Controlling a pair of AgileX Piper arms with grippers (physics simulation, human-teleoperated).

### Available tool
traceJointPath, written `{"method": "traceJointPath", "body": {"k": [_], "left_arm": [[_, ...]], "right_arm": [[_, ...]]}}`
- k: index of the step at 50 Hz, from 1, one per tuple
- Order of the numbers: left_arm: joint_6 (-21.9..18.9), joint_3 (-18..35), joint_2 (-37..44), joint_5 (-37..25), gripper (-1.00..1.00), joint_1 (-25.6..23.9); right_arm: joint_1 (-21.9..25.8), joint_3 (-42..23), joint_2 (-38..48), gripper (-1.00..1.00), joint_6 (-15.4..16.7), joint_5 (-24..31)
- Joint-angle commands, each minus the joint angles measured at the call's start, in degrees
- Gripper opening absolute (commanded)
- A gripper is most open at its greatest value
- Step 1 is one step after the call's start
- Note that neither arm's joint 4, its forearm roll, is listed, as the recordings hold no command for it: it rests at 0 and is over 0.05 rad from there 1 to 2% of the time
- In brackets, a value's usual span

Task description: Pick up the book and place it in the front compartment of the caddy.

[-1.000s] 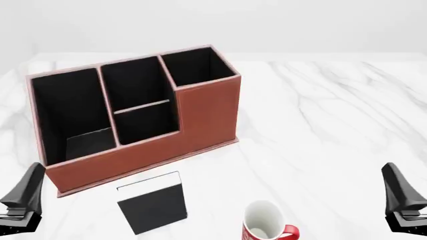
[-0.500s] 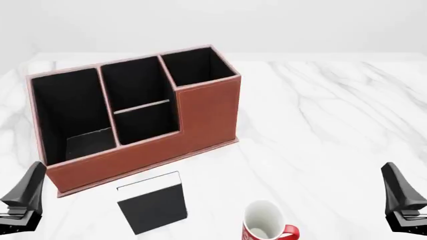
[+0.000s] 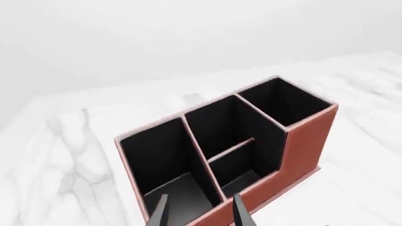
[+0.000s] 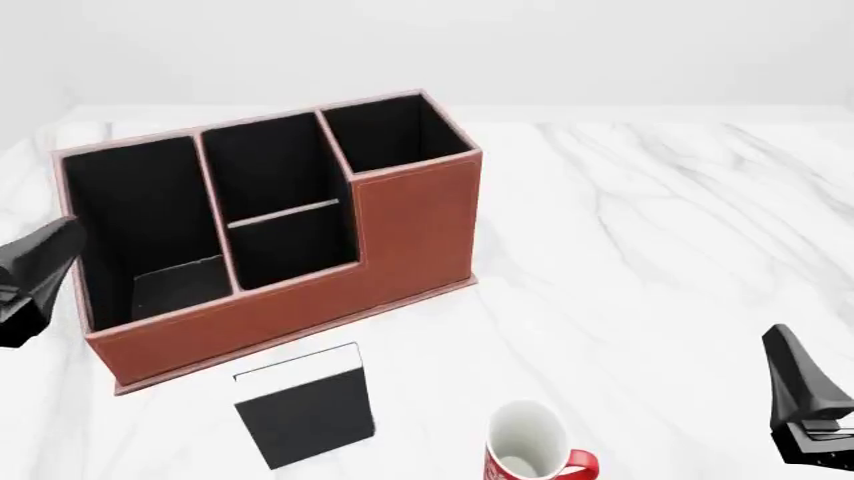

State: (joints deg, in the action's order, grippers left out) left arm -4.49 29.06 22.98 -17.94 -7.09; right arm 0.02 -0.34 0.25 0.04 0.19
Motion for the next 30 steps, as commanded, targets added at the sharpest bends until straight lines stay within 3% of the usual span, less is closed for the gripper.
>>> {"method": "traceJointPath", "body": {"k": [1,8,13,20,21,23,28,30], "left_arm": [[-5.0,13.7,10.1,-12.7,1.0,-3.7],[-8.7,19.7,13.3,-20.7,1.0,-6.9],[-14.8,23.5,16.5,-27.0,1.0,-8.3],[-17.6,29.3,18.4,-33.6,1.0,-10.4],[-17.1,29.7,19.3,-34.6,1.0,-12.1],[-20.4,29.3,18.7,-35.3,1.0,-9.7],[-19.3,31.4,20.6,-37.8,1.0,-13.3],[-21.6,32.1,20.7,-39.3,1.0,-12.5]], "right_arm": [[0.0,0.0,0.0,1.0,0.0,0.0],[0.0,0.0,0.0,1.0,0.0,0.0],[0.0,0.0,0.0,1.0,0.0,0.0],[0.0,0.0,0.0,1.0,0.0,-0.1],[0.0,0.0,0.0,1.0,0.0,-0.1],[0.0,0.0,0.0,1.0,0.0,0.0],[0.0,0.0,0.0,1.0,0.0,0.0],[0.0,0.0,0.0,1.0,0.0,0.0]]}}
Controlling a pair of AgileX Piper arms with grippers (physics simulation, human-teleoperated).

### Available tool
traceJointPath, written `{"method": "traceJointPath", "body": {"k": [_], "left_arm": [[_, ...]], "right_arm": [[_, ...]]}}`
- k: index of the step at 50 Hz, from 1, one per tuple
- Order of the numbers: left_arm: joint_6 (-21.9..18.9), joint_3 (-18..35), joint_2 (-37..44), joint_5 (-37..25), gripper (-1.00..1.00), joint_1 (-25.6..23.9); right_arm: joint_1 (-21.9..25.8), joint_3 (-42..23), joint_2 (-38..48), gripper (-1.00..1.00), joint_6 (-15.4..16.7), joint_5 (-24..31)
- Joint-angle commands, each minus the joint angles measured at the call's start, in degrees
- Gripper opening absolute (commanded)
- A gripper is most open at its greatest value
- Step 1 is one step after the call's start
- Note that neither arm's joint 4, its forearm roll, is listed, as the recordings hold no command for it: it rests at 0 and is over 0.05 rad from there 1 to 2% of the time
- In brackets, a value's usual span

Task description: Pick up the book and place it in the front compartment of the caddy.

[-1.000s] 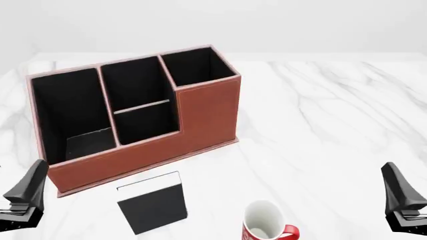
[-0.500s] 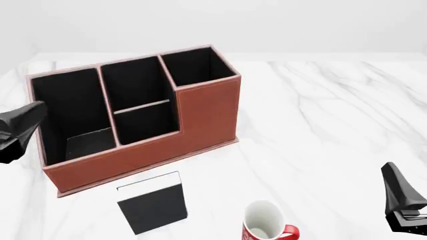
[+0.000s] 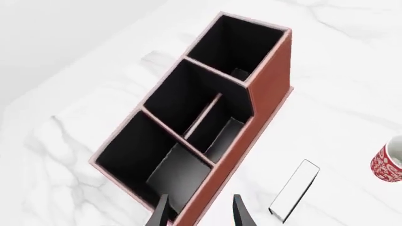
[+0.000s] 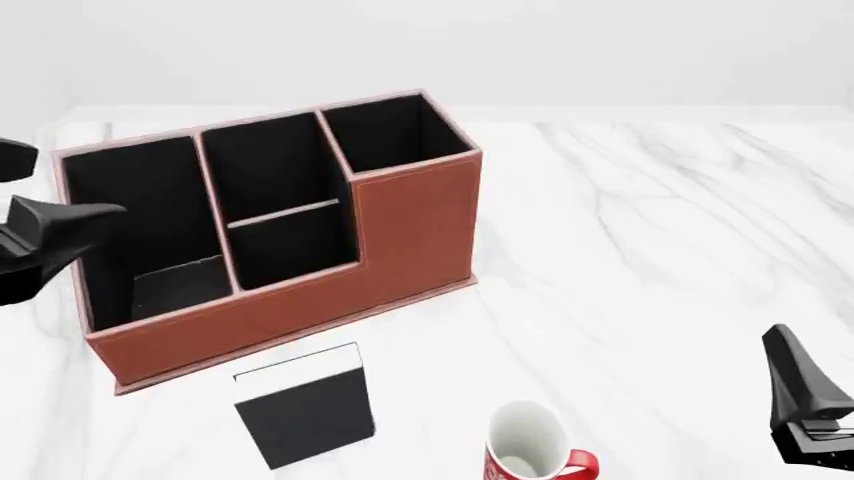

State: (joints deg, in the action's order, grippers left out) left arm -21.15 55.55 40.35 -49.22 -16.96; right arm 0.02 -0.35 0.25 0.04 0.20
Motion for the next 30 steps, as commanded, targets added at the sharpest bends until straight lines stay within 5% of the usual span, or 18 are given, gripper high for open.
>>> {"method": "traceJointPath", "body": {"k": [1,13,18,20,30], "left_arm": [[-5.1,6.2,3.7,-8.7,1.0,-3.1],[-10.2,8.7,8.1,-13.9,1.0,-5.5],[-8.2,10.0,11.3,-15.4,1.0,-10.5],[-11.6,9.2,10.4,-16.2,1.0,-7.6],[-12.2,8.8,11.4,-18.1,1.0,-9.4]], "right_arm": [[0.0,0.0,0.0,1.0,0.0,-0.1],[0.0,0.0,0.0,1.0,0.0,-0.1],[0.0,0.0,0.0,1.0,0.0,-0.1],[0.0,0.0,0.0,1.0,0.0,-0.1],[0.0,0.0,0.0,1.0,0.0,-0.1]]}}
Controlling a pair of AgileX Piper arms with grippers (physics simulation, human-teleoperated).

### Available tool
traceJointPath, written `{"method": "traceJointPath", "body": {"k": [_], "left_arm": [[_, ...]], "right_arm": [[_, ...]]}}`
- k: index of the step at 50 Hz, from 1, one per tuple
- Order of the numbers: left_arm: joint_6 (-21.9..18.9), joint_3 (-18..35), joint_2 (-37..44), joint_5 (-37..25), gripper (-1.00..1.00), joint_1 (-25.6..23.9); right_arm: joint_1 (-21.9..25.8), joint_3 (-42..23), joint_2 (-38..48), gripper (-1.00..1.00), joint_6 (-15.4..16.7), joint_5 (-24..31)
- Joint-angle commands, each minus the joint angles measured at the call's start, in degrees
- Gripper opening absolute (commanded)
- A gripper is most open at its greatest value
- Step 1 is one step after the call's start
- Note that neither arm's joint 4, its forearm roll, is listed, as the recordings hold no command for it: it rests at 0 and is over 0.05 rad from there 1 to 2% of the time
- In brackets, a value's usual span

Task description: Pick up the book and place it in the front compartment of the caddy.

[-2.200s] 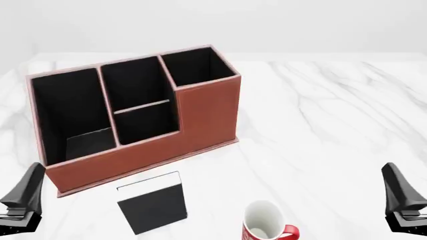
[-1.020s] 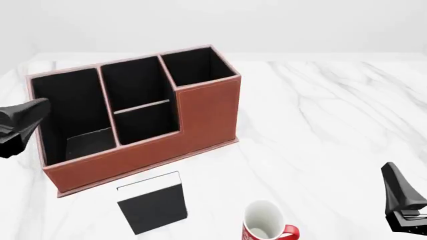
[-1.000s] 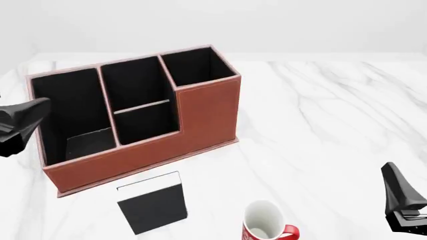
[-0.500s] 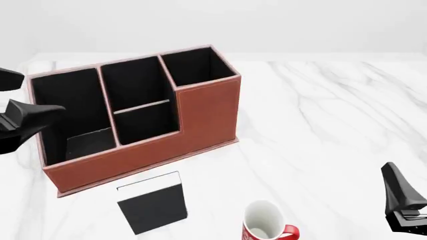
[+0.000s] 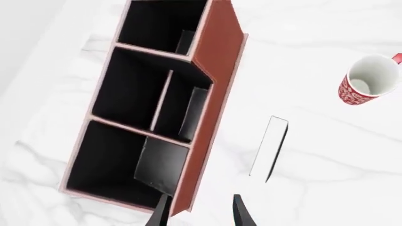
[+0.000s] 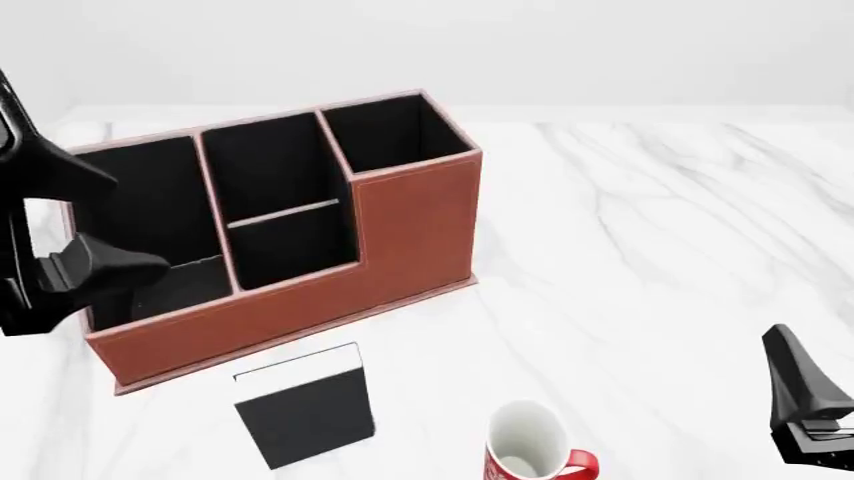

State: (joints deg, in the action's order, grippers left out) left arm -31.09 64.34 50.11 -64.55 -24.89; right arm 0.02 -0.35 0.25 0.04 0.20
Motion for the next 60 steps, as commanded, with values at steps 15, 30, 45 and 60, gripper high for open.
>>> {"method": "traceJointPath", "body": {"k": [15,30,45,60], "left_arm": [[-5.4,-1.1,4.4,-4.9,1.0,-2.6],[-5.7,-2.7,8.2,-3.0,1.0,-4.9],[-4.6,-2.3,12.7,-1.8,1.0,-8.2],[-3.7,-4.9,14.8,0.0,1.0,-10.2]], "right_arm": [[0.0,0.1,0.0,1.0,0.0,0.0],[-0.1,0.1,0.0,1.0,-0.1,0.0],[0.0,0.0,0.0,1.0,0.0,-0.1],[0.0,0.0,0.0,1.0,0.0,-0.1]]}}
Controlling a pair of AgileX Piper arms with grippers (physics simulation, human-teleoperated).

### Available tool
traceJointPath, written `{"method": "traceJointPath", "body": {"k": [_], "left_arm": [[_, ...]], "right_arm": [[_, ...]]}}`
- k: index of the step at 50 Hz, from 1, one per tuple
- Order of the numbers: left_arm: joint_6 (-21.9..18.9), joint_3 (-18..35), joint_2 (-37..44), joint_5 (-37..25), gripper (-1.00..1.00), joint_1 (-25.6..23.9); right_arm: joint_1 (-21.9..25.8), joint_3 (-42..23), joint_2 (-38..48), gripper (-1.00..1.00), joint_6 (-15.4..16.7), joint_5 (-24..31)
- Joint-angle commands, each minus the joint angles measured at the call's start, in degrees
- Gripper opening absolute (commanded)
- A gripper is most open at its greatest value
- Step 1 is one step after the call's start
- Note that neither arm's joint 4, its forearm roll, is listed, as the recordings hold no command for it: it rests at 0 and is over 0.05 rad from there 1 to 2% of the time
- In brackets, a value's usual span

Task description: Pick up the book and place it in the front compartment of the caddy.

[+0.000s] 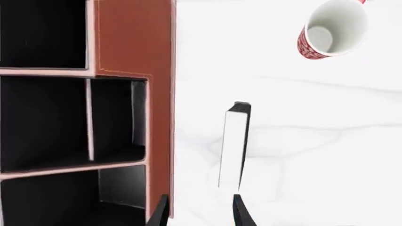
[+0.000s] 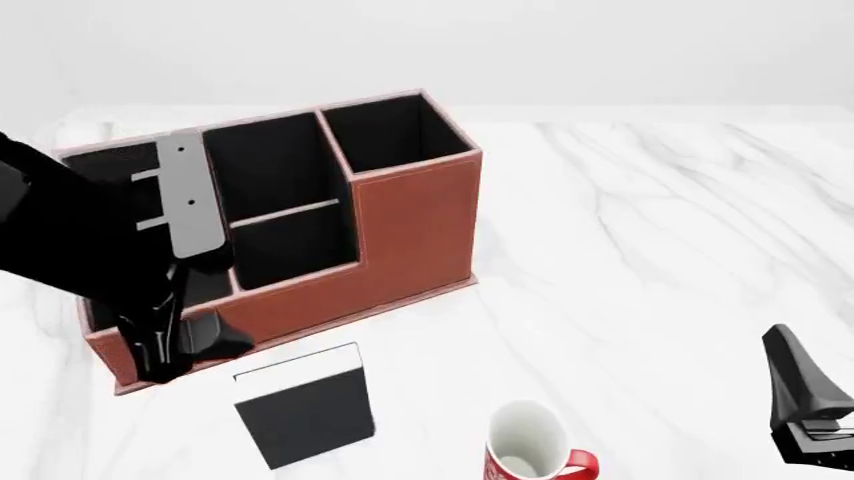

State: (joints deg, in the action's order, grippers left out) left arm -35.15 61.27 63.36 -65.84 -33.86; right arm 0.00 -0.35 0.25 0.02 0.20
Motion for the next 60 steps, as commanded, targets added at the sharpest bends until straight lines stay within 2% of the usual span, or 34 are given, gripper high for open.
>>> {"method": "traceJointPath", "body": {"k": [1,8,12,16,28,36,60], "left_arm": [[0.3,-1.8,1.6,1.3,1.0,-1.2],[1.9,-2.6,3.0,2.3,1.0,-3.0],[1.5,-3.3,2.8,2.6,1.0,-2.5],[3.4,-2.7,4.3,2.5,1.0,-4.9],[2.6,-4.4,4.4,3.5,1.0,-4.3],[3.5,-5.3,5.5,5.0,1.0,-5.1],[8.9,-6.2,11.5,9.5,1.0,-10.3]], "right_arm": [[0.0,0.0,0.0,1.0,0.0,-0.1],[0.0,0.0,0.0,1.0,0.0,-0.1],[0.0,0.0,0.0,1.0,0.0,-0.1],[0.0,0.0,0.0,1.0,0.0,-0.1],[0.0,0.0,0.0,1.0,0.0,-0.1],[0.0,0.0,0.0,1.0,0.0,-0.1],[0.0,0.0,0.0,1.0,0.0,-0.1]]}}
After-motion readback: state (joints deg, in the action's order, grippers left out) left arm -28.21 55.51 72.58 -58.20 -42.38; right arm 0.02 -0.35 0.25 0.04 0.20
